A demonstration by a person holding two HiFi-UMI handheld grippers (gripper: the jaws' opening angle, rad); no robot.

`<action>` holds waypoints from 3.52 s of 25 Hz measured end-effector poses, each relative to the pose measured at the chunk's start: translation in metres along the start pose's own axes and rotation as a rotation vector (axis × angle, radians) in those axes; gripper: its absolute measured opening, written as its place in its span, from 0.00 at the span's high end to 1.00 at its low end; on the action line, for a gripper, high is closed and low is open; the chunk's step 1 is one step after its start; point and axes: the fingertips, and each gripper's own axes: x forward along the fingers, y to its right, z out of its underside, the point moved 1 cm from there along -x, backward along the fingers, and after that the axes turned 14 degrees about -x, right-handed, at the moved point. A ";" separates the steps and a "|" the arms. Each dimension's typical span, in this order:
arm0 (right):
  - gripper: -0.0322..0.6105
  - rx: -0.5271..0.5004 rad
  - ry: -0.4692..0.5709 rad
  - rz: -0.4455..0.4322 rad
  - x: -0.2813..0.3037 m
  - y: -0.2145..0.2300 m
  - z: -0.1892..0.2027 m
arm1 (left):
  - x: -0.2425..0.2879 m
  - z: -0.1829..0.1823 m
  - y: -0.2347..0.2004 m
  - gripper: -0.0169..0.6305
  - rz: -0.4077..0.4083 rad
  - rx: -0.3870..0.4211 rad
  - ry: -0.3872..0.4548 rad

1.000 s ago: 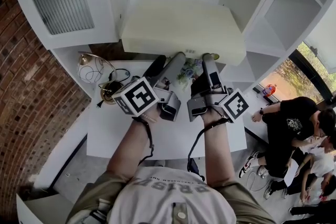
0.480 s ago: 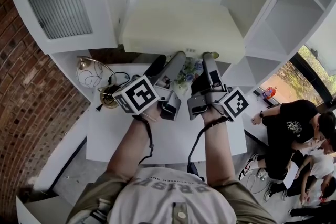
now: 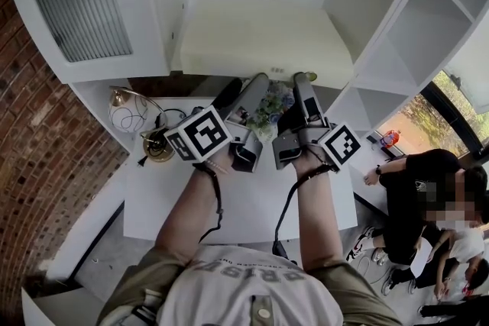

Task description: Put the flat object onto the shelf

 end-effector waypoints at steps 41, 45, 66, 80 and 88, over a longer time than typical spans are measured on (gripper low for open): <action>0.32 -0.099 -0.025 0.047 0.003 0.012 0.000 | 0.001 -0.007 -0.014 0.32 -0.064 0.042 -0.018; 0.46 -0.243 -0.036 -0.002 -0.009 -0.006 0.003 | -0.020 -0.005 -0.017 0.39 -0.132 0.178 -0.015; 0.81 -0.944 -0.195 0.106 -0.140 -0.063 0.046 | -0.146 0.058 0.023 0.83 -0.341 0.610 0.018; 0.94 -1.066 -0.209 0.118 -0.223 -0.102 0.058 | -0.216 0.111 0.061 0.96 -0.373 0.703 0.038; 0.94 -1.065 -0.204 0.123 -0.241 -0.113 0.060 | -0.232 0.116 0.074 0.96 -0.384 0.749 0.035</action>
